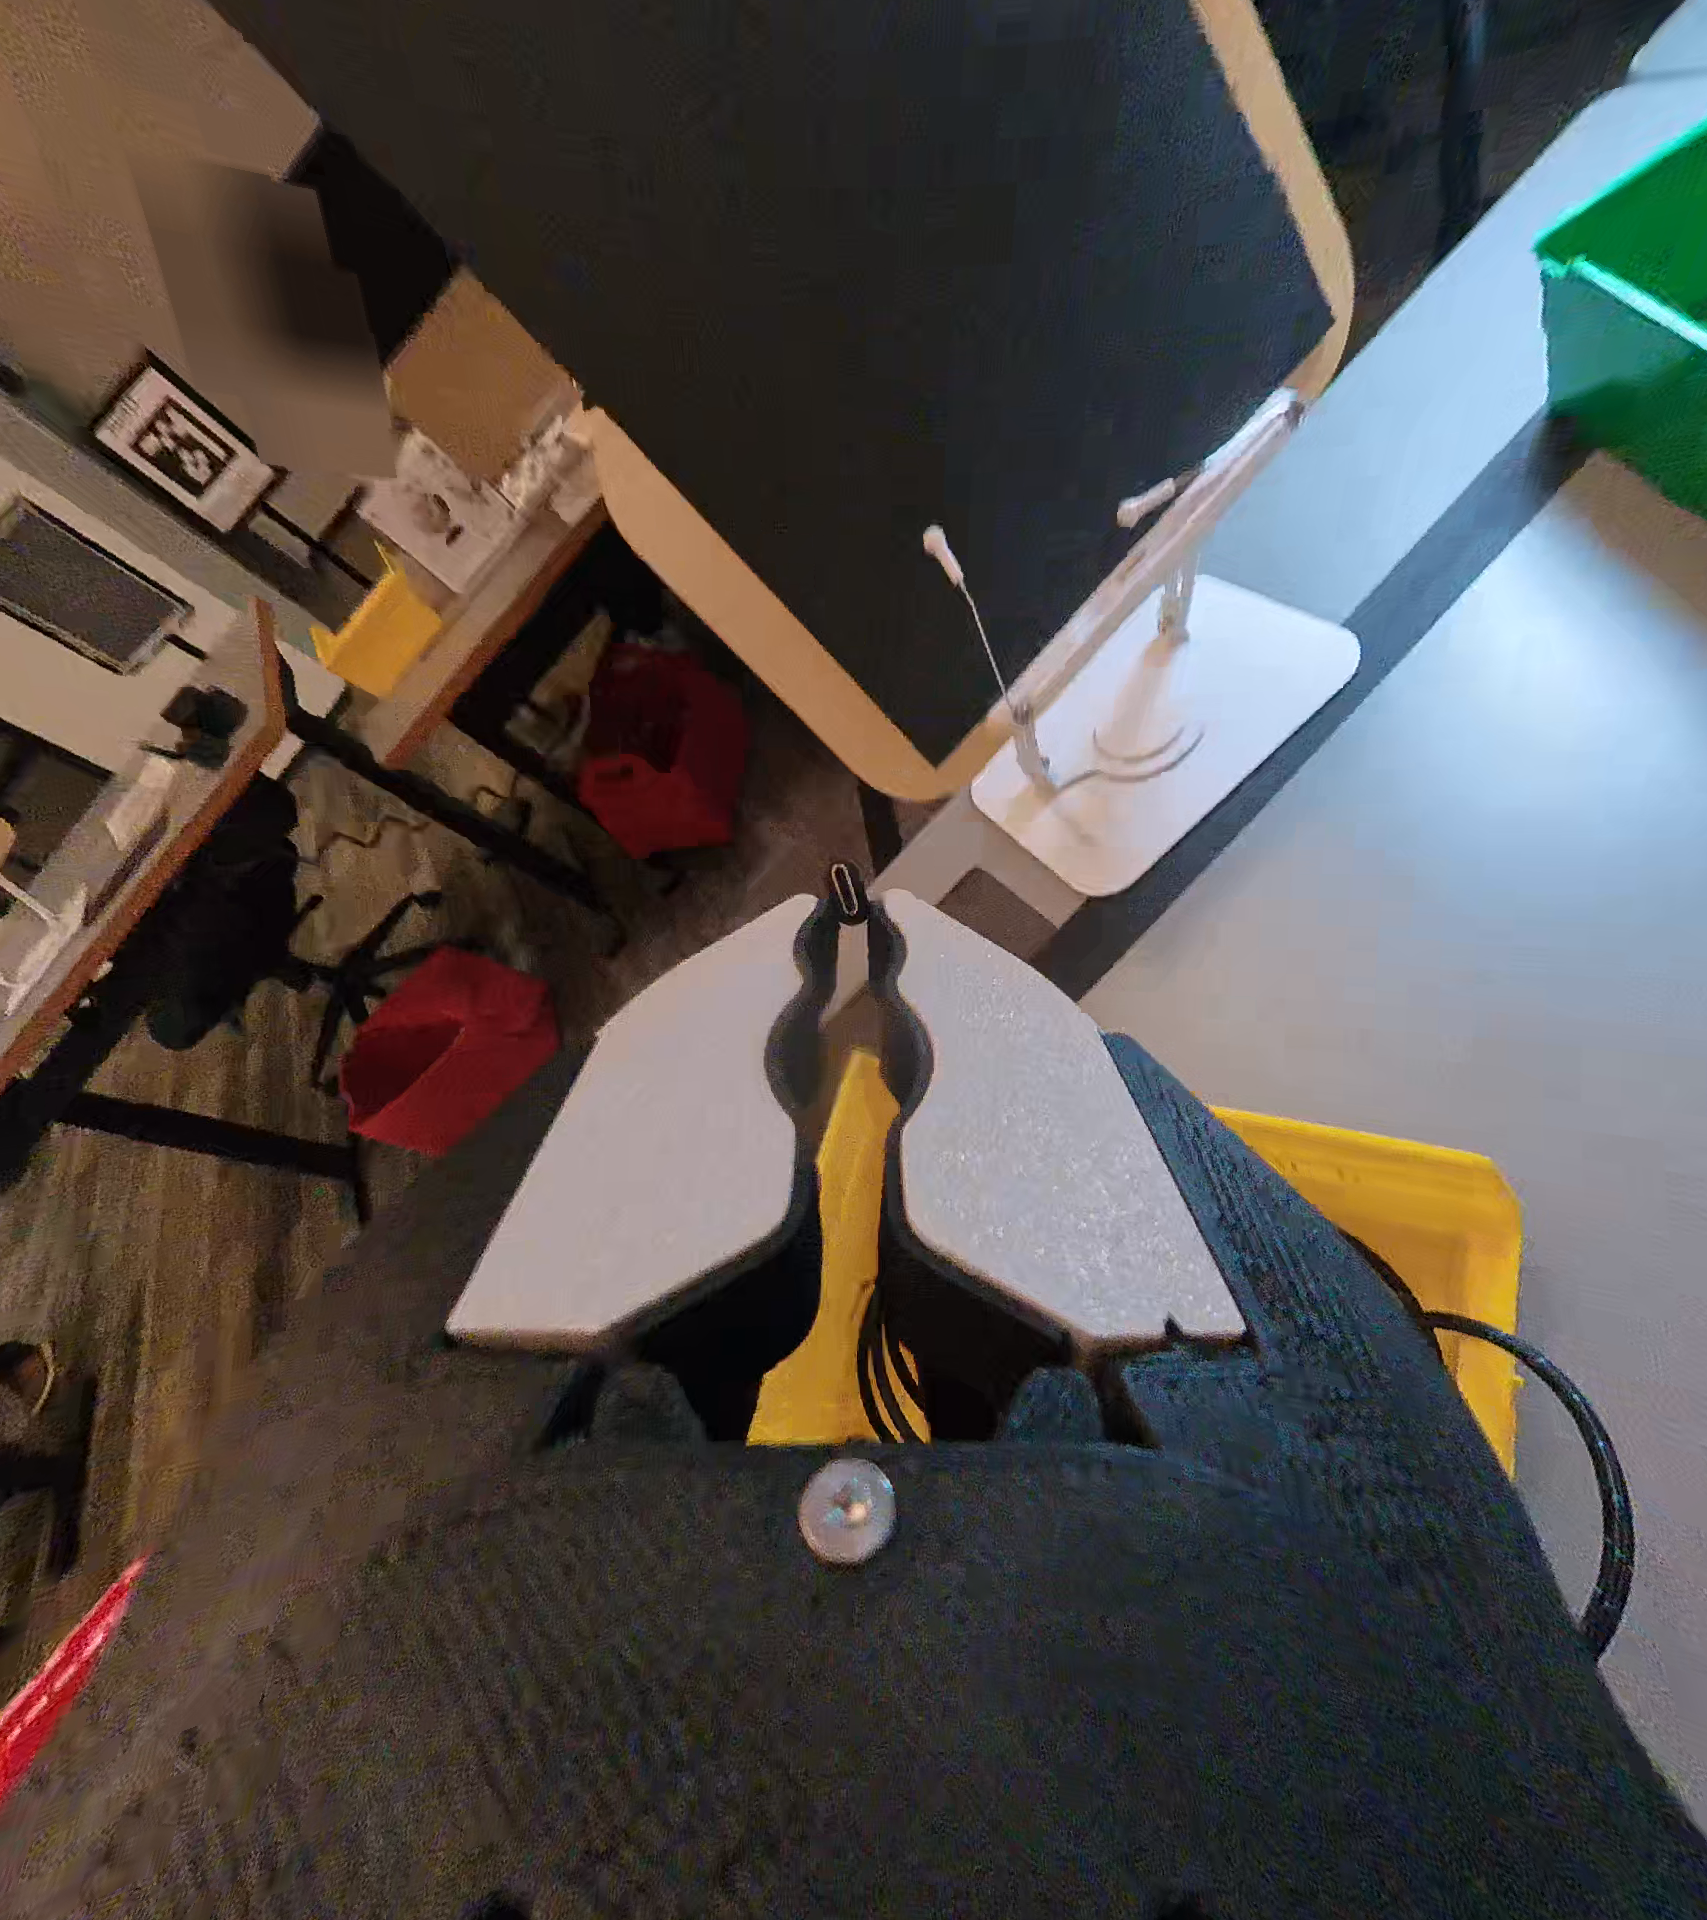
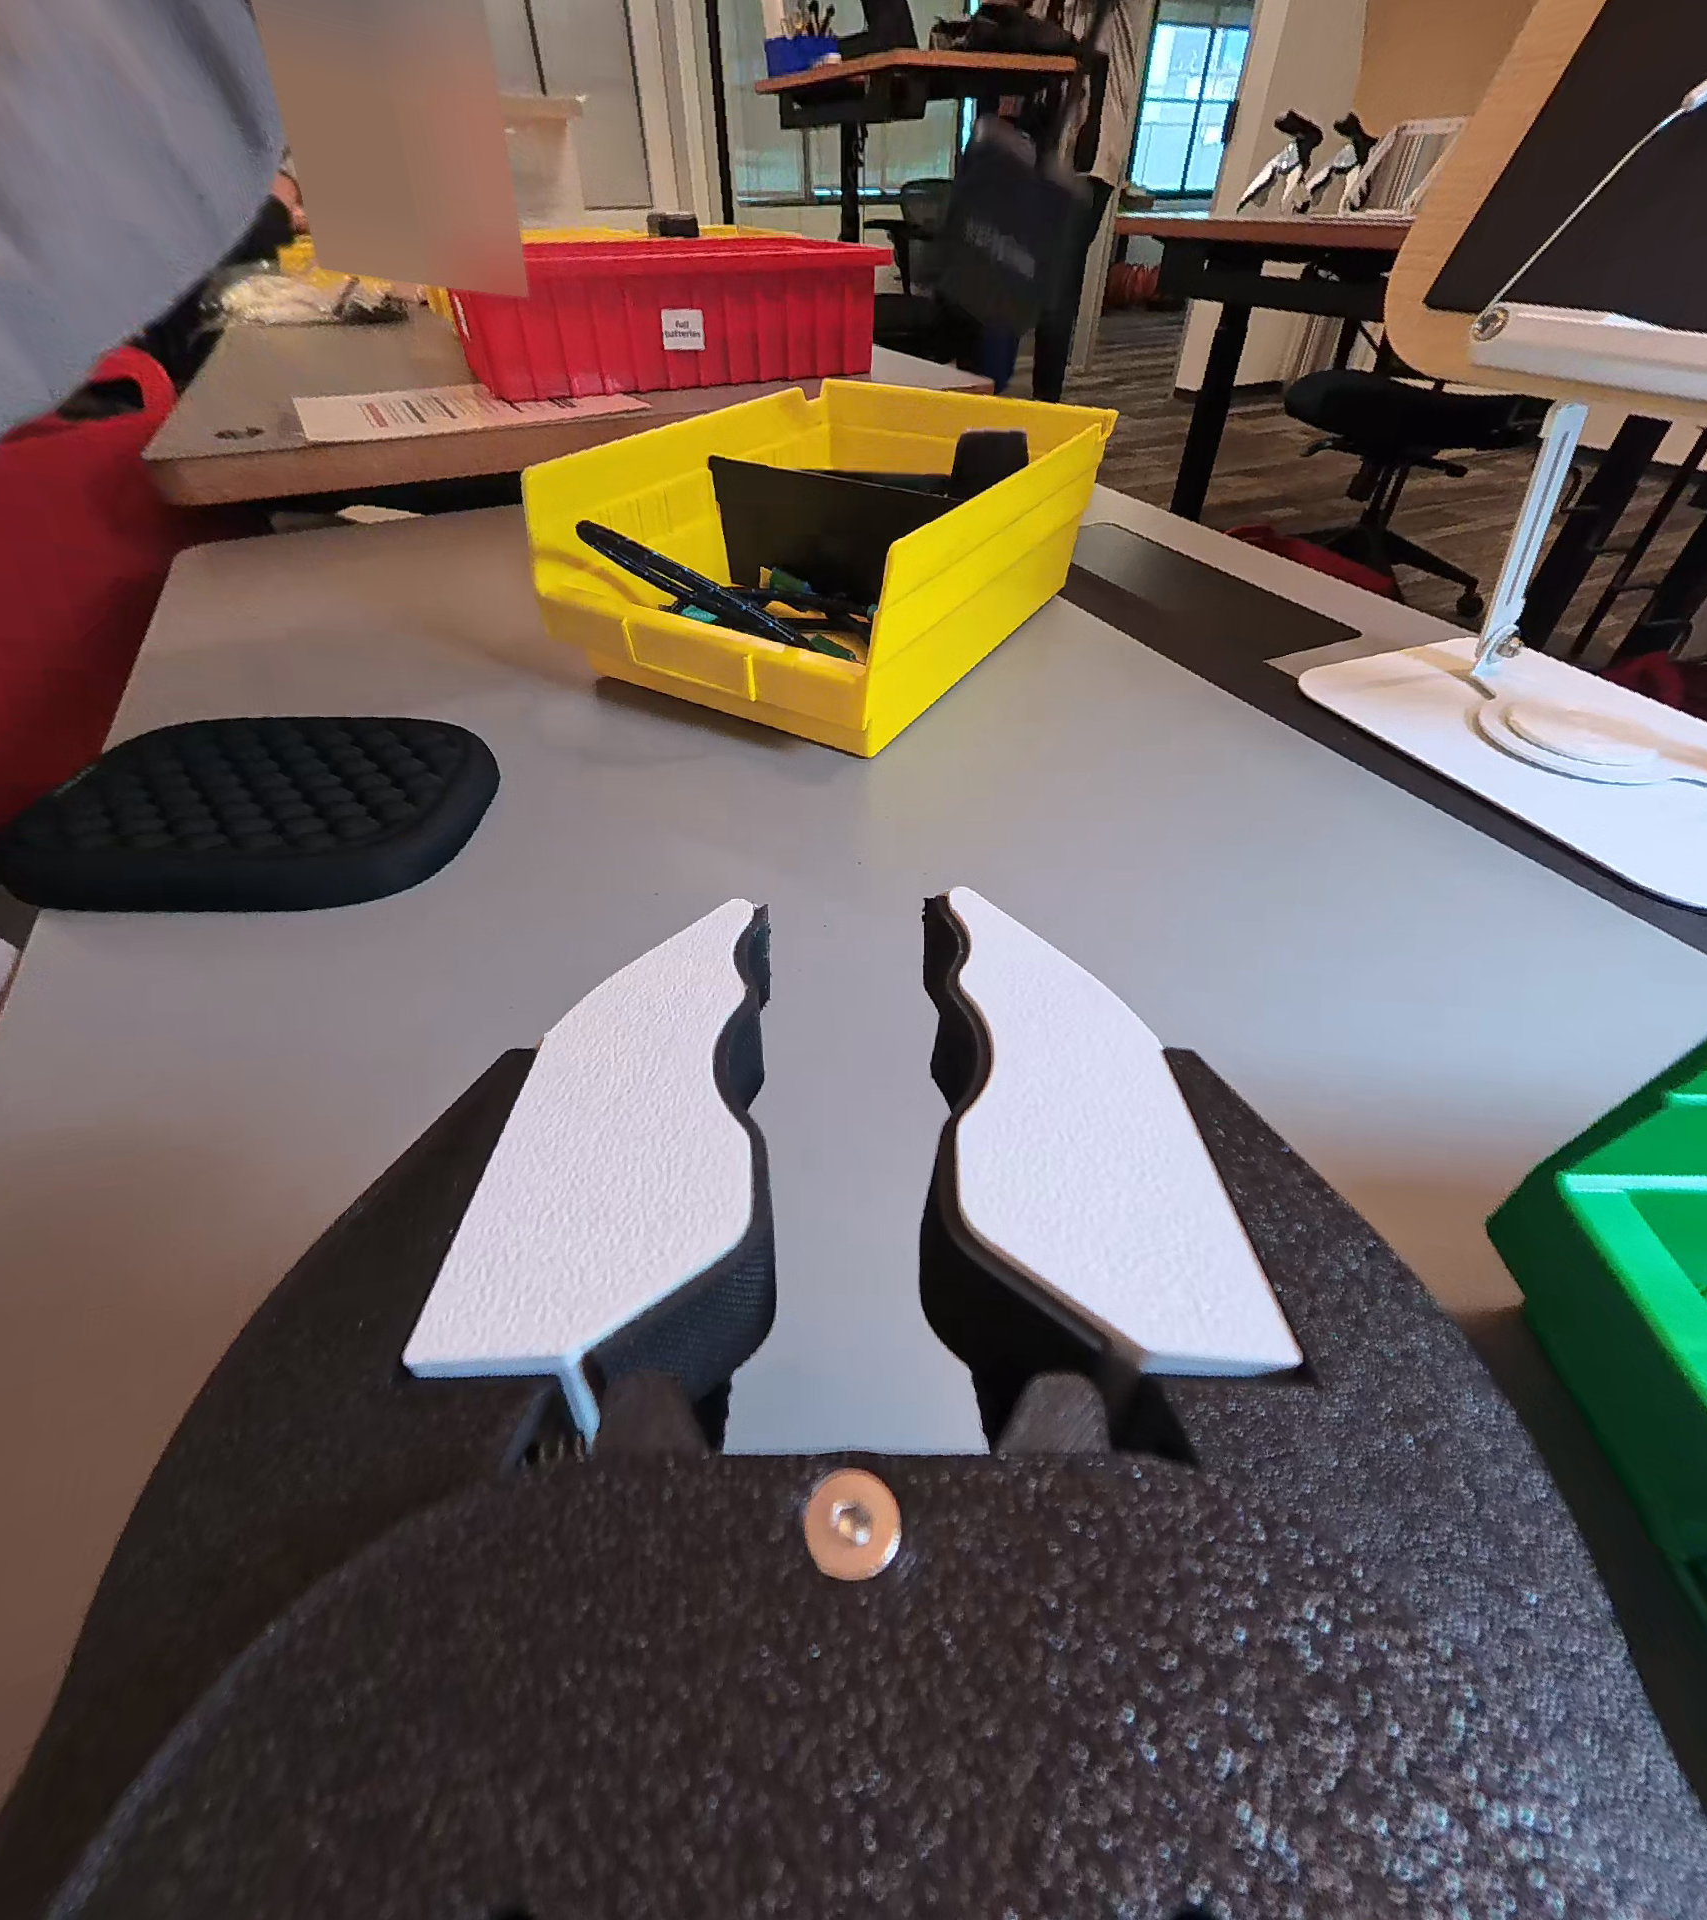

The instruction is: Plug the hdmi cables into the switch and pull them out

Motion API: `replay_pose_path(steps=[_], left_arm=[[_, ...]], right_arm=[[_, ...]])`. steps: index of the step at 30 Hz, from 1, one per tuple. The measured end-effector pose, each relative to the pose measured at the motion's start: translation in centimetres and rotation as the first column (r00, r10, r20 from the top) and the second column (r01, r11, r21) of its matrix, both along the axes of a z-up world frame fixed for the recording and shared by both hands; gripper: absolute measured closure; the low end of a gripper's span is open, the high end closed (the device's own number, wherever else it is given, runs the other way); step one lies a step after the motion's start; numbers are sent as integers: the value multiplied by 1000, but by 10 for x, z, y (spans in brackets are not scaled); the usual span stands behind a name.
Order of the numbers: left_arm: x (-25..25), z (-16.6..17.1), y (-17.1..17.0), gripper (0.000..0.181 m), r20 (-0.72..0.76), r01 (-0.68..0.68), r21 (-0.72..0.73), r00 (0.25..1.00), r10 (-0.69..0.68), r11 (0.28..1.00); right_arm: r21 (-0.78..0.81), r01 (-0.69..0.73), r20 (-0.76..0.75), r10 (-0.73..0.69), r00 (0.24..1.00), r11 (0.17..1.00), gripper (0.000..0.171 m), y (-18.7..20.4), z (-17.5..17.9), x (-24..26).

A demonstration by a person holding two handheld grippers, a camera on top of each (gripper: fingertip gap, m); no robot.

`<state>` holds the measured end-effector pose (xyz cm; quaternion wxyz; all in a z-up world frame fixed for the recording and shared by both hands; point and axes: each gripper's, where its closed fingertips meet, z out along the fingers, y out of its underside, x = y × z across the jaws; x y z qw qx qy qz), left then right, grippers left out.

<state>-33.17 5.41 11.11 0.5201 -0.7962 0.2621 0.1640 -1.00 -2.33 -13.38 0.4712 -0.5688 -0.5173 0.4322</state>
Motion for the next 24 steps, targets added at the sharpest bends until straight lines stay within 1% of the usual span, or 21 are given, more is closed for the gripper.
replay_pose_path(steps=[3,5,7,10,13,15,16,17,18,19,21,22,23,24], left_arm=[[30,50,-14,175,-2,71,116,997,-71,991],[59,67,-26,175,26,155,156,987,-161,975],[96,71,-40,175,50,261,175,961,-273,949],[153,54,-60,175,85,419,183,895,-439,889],[207,19,-76,175,141,547,167,810,-569,820],[239,-8,-87,175,211,622,161,737,-643,766],[253,-18,-92,175,253,654,165,695,-673,738],[264,-28,-97,175,294,678,172,657,-694,715],[273,-37,-100,175,323,693,182,628,-708,698],[277,-43,-100,175,349,697,205,604,-717,687],[276,-50,-94,175,394,677,254,581,-713,691],[272,-55,-89,174,416,656,271,580,-700,705],[264,-62,-79,173,429,622,279,601,-674,732],[255,-72,-68,172,426,580,277,641,-639,766]], right_arm=[[-7,-2,-5,2,1000,1000,142,0,0,-2],[-9,-7,-18,7,1000,1000,142,-1,2,-3],[-1,-4,-40,4,999,1000,138,-1,6,-4],[10,3,-77,-2,997,1000,127,-1,13,-5],[7,18,-79,-17,997,1000,108,0,14,-7],[-5,26,-71,-26,997,1000,102,1,12,-8],[-16,20,-63,-21,998,1000,103,1,10,-8],[-28,-7,-59,5,998,1000,116,-2,8,-7],[-41,-78,-65,75,995,996,141,-11,7,-7],[-62,-138,-71,133,988,989,155,-20,6,-6],[-99,-249,-95,240,966,963,156,-36,5,-4],[-141,-301,-112,287,951,943,156,-43,6,-3],[-187,-347,-133,327,936,919,156,-49,7,-3],[-236,-394,-165,363,917,889,156,-54,9,-2]])
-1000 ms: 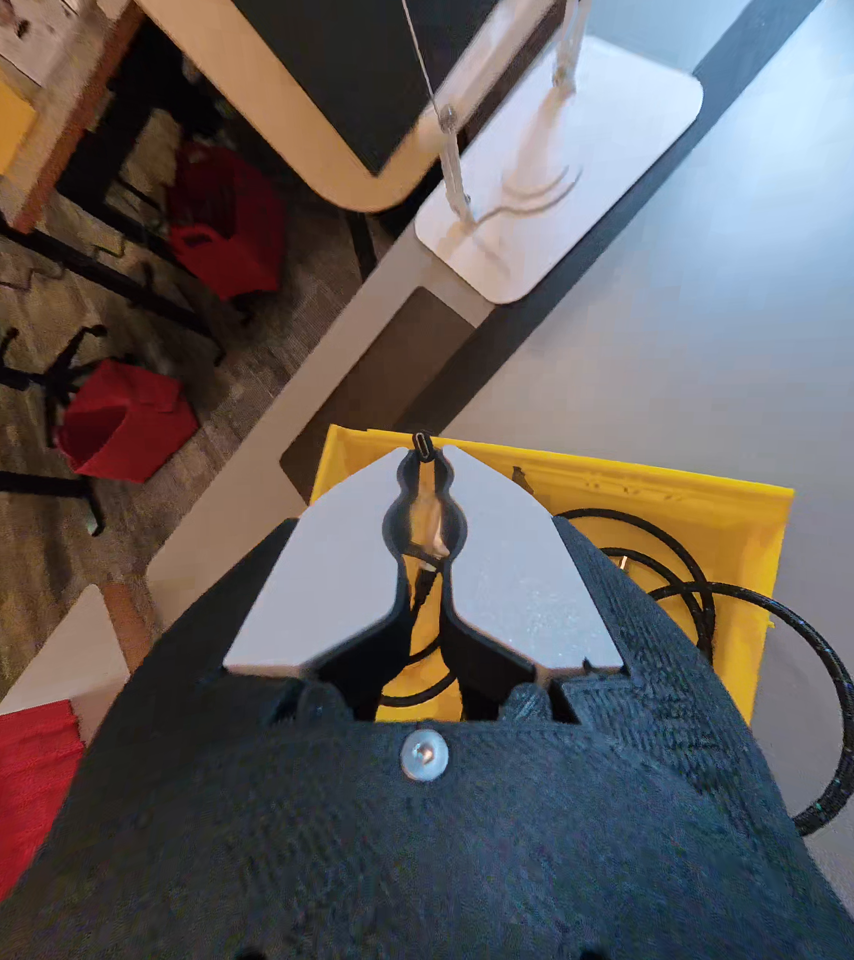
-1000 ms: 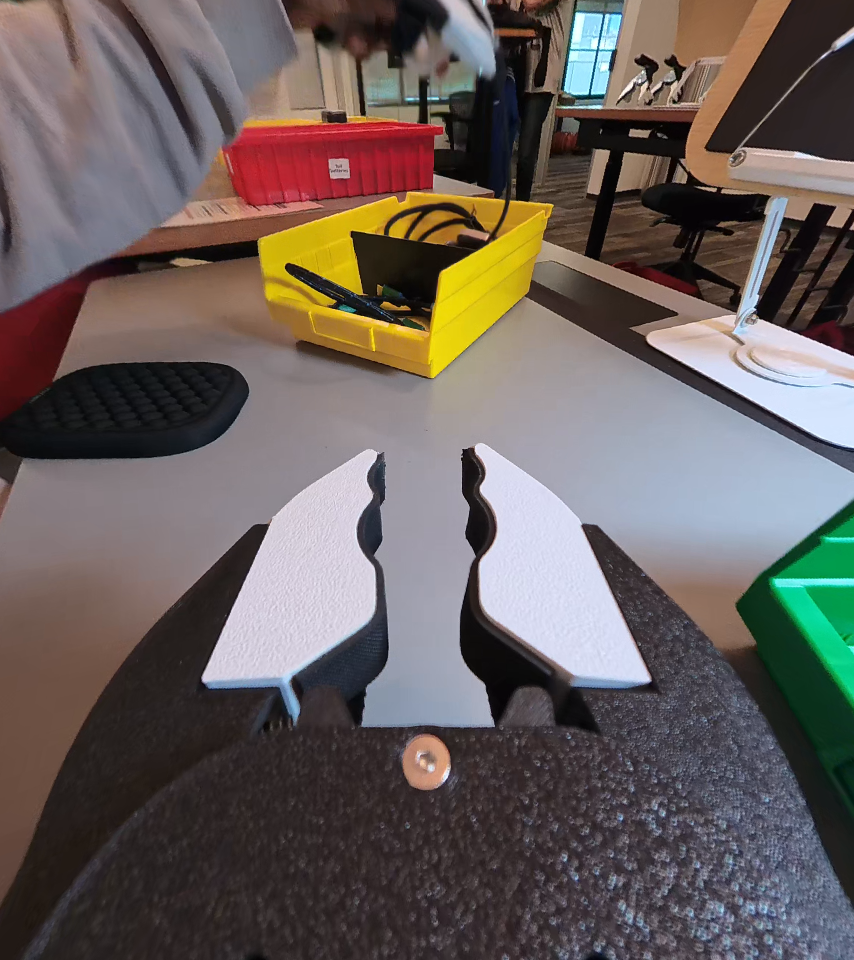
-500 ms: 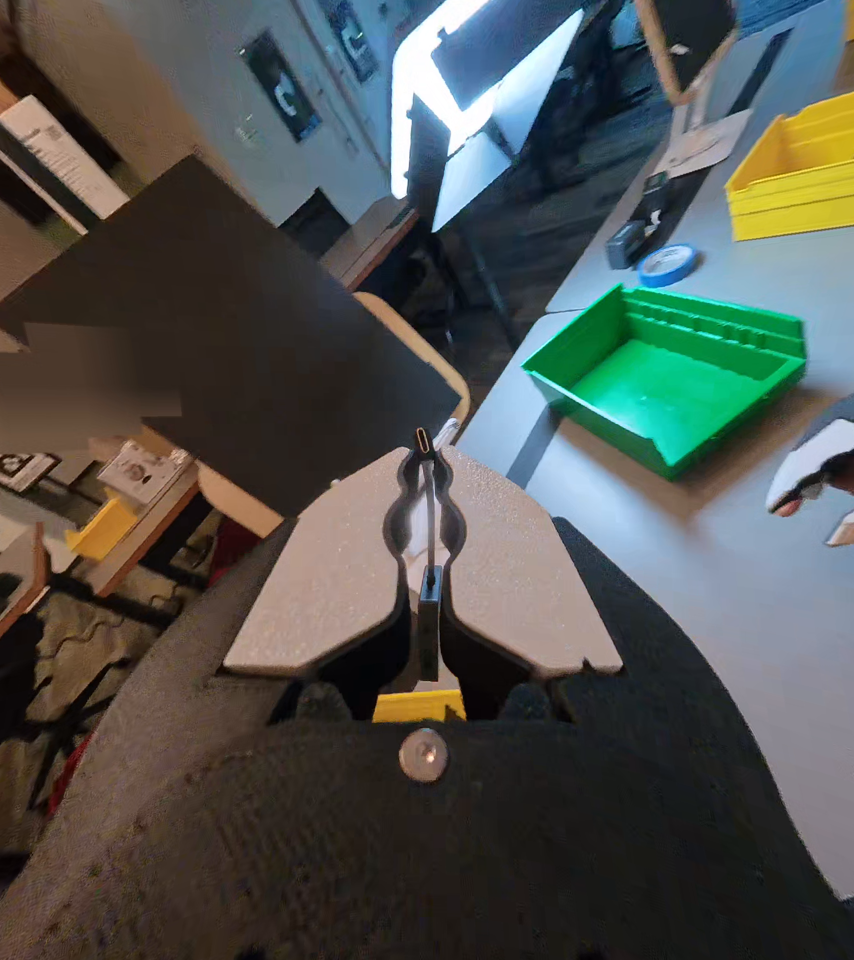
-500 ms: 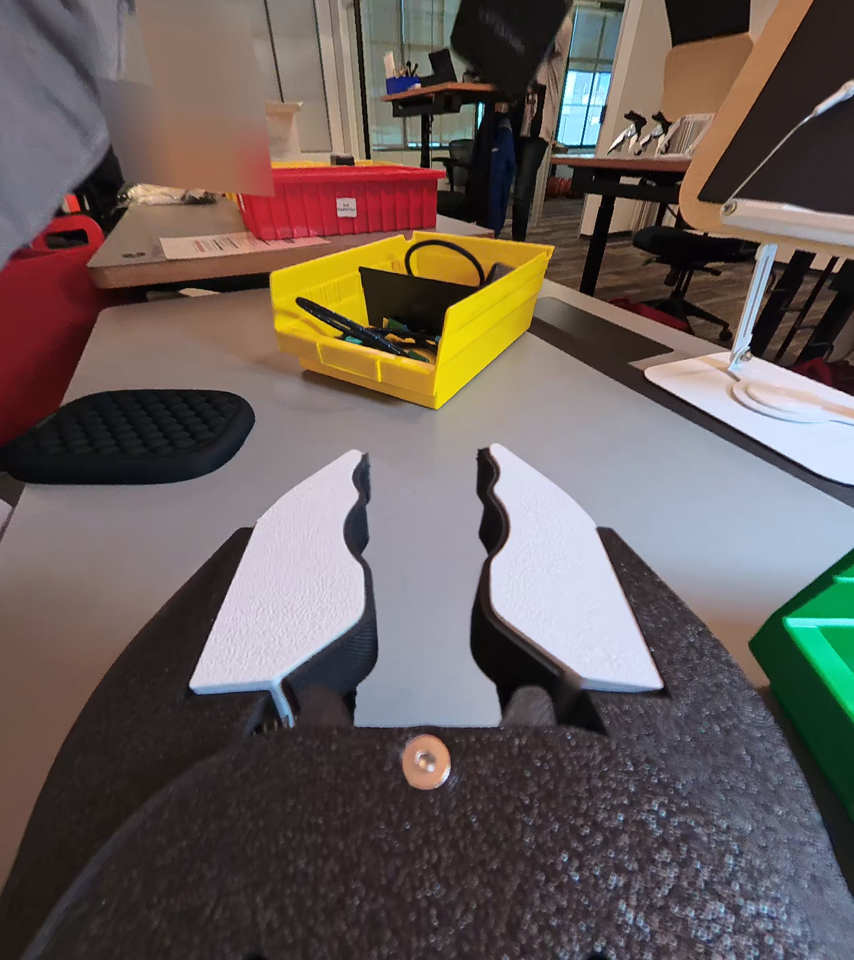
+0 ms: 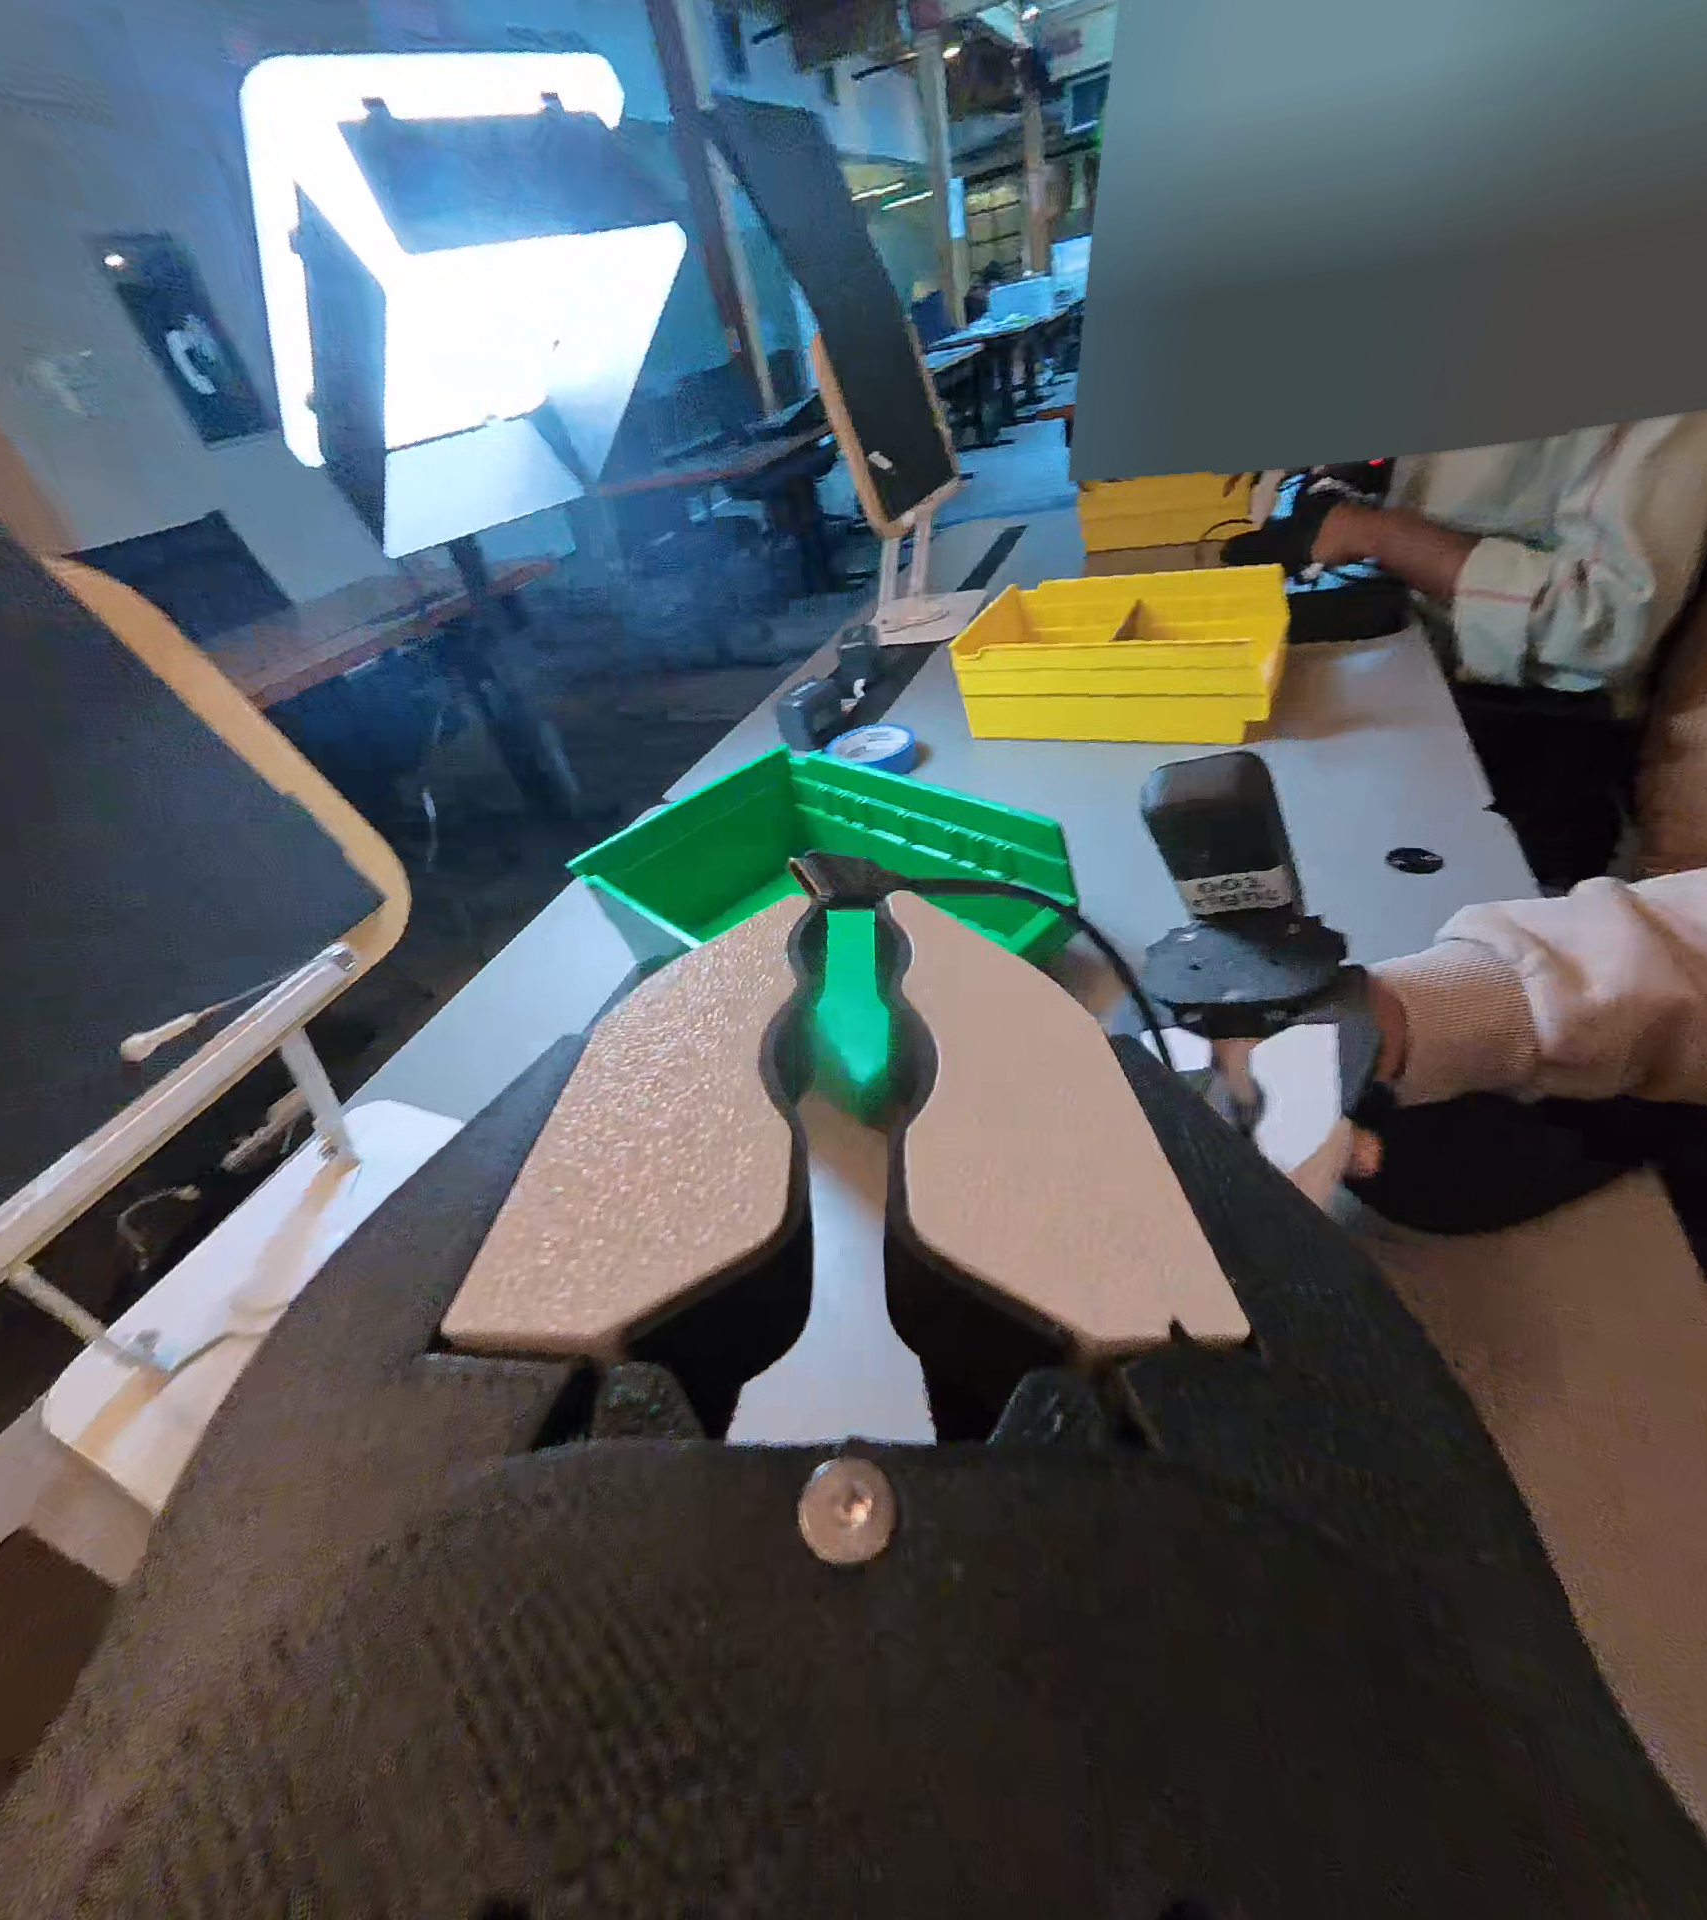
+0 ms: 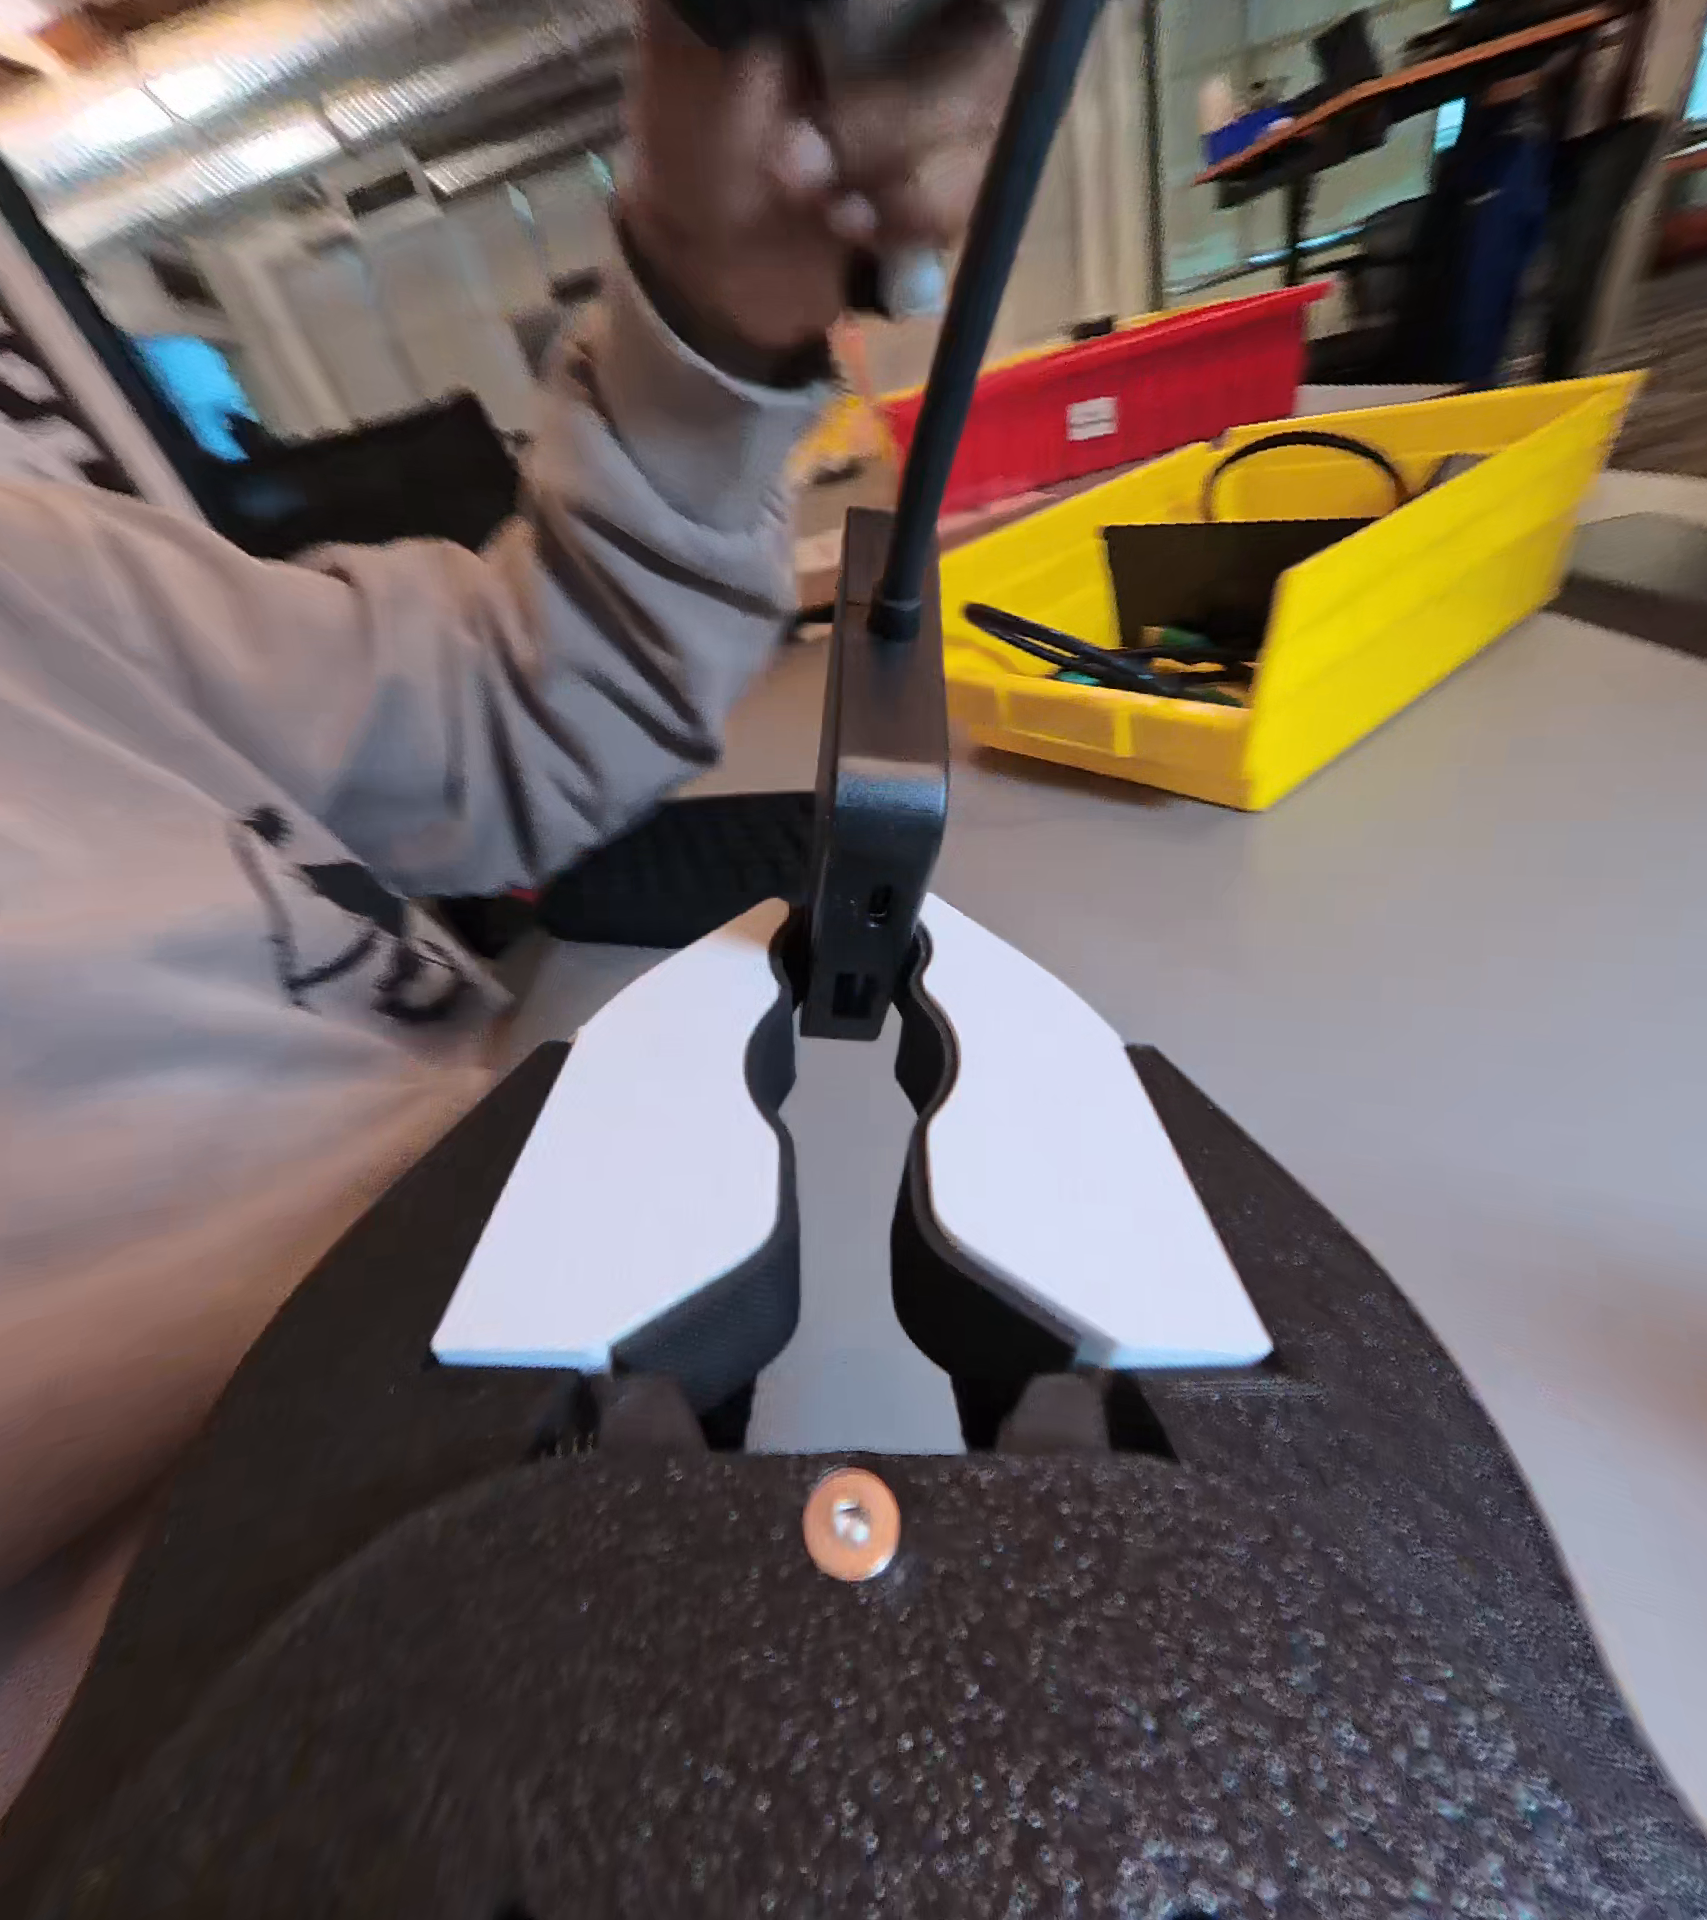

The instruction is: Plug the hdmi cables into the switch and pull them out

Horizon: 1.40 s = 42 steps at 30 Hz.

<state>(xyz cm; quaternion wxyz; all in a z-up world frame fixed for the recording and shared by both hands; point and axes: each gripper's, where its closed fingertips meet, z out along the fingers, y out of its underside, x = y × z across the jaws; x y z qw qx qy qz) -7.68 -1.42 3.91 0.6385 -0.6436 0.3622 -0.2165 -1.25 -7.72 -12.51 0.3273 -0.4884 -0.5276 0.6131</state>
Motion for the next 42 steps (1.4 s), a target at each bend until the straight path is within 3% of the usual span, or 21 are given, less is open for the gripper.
replay_pose_path(steps=[1,4,6,9,14,18,20,23,25,27,29,31,34,38,42], left_arm=[[-9,-14,10,181,-38,-52,-3,998,52,999],[-19,-61,25,154,-207,-129,-16,971,123,991],[-21,-81,20,149,-315,-139,60,937,151,988],[-10,-98,4,148,-428,-69,235,888,167,969],[27,-133,-30,150,-541,113,392,831,130,913],[49,-144,-50,149,-468,198,398,884,13,896],[57,-147,-59,148,-399,232,324,913,-90,917],[72,-146,-73,139,-113,315,62,945,-307,947],[76,-140,-74,142,98,354,-60,932,-348,933],[73,-143,-61,154,192,303,-125,942,-277,945],[70,-147,-57,158,189,299,-133,944,-272,945],[67,-153,-57,161,83,300,-104,953,-292,948],[61,-156,-67,165,-99,361,57,930,-354,931],[52,-170,-73,167,-260,424,139,888,-380,895],[46,-183,-62,167,-298,396,123,889,-346,910]], right_arm=[[-59,-49,-22,48,999,997,157,-5,4,1],[-199,-156,-94,140,986,968,157,-12,15,5],[-260,-235,-161,198,967,937,157,-15,22,12],[-343,-354,-244,281,928,870,157,-19,32,24],[-413,-419,-213,361,908,809,157,-28,25,21],[-413,-427,-189,383,904,805,157,-34,22,21],[-407,-409,-181,367,912,816,157,-31,22,20],[-383,-363,-159,327,932,849,157,-25,18,18],[-352,-323,-126,298,946,878,157,-23,13,14],[-303,-276,-81,264,961,912,157,-21,5,10],[-226,-219,-39,216,976,949,157,-20,-2,6],[-110,-159,-10,159,987,981,156,-18,-8,2],[121,-71,10,70,997,990,152,-20,-13,-5],[519,53,21,-75,997,853,149,-21,-26,-11],[735,169,-58,-188,980,657,151,-13,-22,-13]])
